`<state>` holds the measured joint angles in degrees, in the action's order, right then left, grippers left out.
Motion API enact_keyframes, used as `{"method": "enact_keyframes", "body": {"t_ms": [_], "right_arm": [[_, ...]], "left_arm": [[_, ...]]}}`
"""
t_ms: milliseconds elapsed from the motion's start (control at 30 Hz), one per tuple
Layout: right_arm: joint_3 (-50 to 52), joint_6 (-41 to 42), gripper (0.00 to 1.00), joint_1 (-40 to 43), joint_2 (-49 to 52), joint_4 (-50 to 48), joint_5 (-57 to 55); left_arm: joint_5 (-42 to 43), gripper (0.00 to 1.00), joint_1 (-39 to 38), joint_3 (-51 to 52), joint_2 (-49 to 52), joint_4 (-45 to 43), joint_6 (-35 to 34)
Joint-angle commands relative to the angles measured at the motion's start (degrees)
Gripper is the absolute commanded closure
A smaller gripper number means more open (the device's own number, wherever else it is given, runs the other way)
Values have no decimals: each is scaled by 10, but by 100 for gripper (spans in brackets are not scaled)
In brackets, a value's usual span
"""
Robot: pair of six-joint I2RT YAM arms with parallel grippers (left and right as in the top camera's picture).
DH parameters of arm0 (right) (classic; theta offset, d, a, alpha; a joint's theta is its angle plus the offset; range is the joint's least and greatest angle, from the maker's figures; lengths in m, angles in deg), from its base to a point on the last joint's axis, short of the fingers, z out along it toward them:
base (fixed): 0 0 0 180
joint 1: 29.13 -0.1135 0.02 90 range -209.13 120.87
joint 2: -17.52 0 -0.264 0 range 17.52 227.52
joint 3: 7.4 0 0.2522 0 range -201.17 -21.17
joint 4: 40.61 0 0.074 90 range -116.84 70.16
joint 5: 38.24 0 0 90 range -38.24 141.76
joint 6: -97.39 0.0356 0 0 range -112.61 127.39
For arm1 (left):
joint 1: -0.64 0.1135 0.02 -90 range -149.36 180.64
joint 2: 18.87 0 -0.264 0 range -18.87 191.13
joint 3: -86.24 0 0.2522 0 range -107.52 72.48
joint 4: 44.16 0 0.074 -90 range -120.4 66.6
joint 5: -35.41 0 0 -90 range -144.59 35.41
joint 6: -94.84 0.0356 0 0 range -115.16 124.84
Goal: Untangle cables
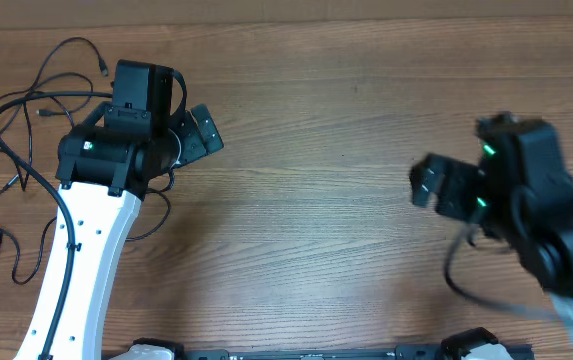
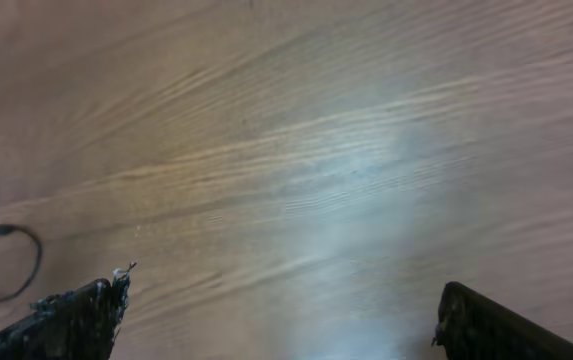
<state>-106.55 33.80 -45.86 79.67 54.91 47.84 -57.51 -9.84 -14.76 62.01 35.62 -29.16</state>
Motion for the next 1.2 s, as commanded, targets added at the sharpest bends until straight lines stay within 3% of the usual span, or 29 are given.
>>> {"method": "enact_keyframes", "body": {"t_ms": [0,167,500,1167], "right_arm": [[-1,-6,0,7,-78,19,-5],[-1,14,0,7,-142,24,-5],[-1,14,0,7,-141,116,-5],[-1,-14,0,15,-143,87,-11]], "left_arm": [[-11,0,0,5,-6,0,-3],[-11,0,0,5,-6,0,-3],[-11,1,0,5,-6,0,-3],[-11,1,0,5,-6,0,-3]]}}
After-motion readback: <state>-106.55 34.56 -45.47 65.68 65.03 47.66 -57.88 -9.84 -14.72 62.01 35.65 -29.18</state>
